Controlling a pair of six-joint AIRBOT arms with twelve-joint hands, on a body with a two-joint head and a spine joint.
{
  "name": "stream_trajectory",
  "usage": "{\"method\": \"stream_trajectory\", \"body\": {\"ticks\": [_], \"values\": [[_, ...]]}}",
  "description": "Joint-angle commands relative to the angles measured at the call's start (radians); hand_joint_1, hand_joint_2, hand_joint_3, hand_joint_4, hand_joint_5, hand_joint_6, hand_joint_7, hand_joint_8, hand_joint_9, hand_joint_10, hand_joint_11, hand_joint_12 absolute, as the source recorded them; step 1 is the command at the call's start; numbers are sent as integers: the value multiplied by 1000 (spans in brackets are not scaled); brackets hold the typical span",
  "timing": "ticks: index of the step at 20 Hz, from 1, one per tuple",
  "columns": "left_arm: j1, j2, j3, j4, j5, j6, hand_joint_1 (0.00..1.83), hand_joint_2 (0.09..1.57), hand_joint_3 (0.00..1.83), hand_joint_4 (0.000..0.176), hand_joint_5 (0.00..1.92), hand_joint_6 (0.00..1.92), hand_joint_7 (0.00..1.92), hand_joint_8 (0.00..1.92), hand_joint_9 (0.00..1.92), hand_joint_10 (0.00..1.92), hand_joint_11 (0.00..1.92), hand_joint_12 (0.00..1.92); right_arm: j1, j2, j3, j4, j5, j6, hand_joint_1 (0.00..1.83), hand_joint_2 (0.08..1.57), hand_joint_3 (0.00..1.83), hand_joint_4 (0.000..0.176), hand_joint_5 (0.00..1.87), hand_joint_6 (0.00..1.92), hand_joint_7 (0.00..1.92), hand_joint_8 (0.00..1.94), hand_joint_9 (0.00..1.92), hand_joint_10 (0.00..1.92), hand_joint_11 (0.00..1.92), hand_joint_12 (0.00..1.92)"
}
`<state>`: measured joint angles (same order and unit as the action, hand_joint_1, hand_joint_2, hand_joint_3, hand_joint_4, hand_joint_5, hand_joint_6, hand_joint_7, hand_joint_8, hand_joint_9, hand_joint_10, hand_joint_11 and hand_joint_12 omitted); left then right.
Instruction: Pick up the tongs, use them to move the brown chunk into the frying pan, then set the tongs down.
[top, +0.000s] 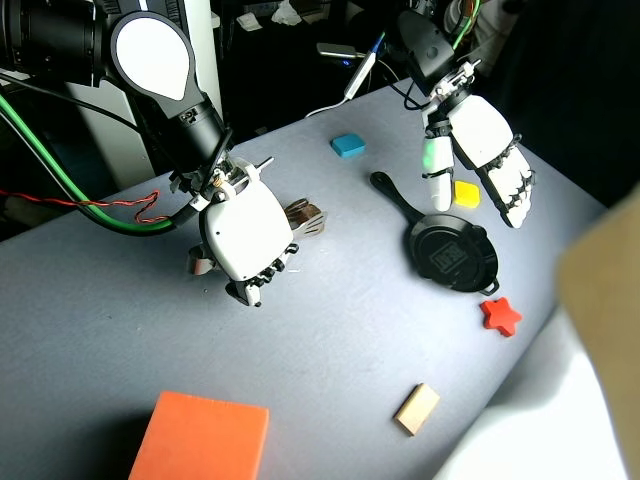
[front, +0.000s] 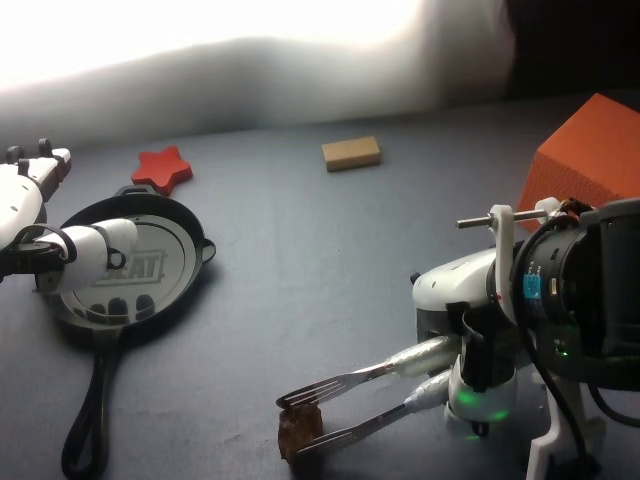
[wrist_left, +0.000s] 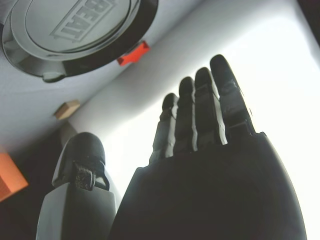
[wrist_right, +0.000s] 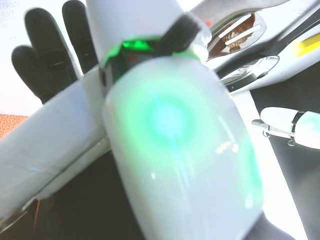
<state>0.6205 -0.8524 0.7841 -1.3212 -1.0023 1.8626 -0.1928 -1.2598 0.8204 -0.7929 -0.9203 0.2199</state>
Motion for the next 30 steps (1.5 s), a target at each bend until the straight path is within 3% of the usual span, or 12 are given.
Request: {"method": "stream_trajectory", "body": {"ticks": [1,2,6,12,18,19,20,21,23,30], "values": [[2,4,6,62,-80,-2,0,1278,0,47,0,0,100,1,110,3,0,542,10,3,-1,-42,24,-1,1212,1100,31,0,911,1092,1127,615,1176,87,710,1136],[2,4,6,62,-80,-2,1,1282,1,45,8,3,104,3,114,4,0,549,10,3,-1,-42,24,-1,1216,1124,0,0,887,1135,1067,823,1184,81,716,1144],[2,4,6,62,-80,-2,15,1280,0,46,24,3,109,1,114,1,0,528,11,3,-1,-42,25,-3,1229,1097,0,12,972,1026,1099,784,1252,67,820,1103],[3,4,6,62,-80,-2,36,1280,1,48,10,0,98,0,109,0,0,521,16,4,-2,-18,24,-16,1221,1112,2,11,947,1080,1063,831,1276,45,763,1245],[3,4,6,62,-80,-2,5,1284,2,45,16,1,107,1,117,1,0,529,51,10,-3,0,23,-25,1229,1100,0,13,982,1030,1081,803,1338,66,832,1283],[3,4,6,62,-80,-2,30,1279,0,45,25,4,115,3,125,4,0,530,54,10,-3,0,24,-25,1357,1069,0,0,989,948,1135,638,1136,814,893,1277],[3,4,6,62,-80,-2,28,1280,0,44,24,2,119,3,128,4,0,550,59,12,-3,-1,24,-26,1385,1070,0,0,969,965,1115,659,1063,1036,903,1279],[4,4,6,62,-80,-2,57,1277,0,45,30,4,121,2,125,1,0,561,65,13,-2,-1,25,-29,1264,1090,2,0,958,1032,1117,757,1107,754,894,1269],[5,4,6,62,-80,-2,30,1280,1,45,9,1,117,0,120,1,0,554,78,17,-2,-19,33,-31,1240,1082,2,0,983,1003,1150,726,1232,467,917,1260],[6,4,7,62,-80,-2,1,1284,1,47,23,3,103,1,112,1,0,530,119,22,21,-75,80,-36,1241,1083,0,0,978,1001,1155,726,1278,373,916,1254]]}}
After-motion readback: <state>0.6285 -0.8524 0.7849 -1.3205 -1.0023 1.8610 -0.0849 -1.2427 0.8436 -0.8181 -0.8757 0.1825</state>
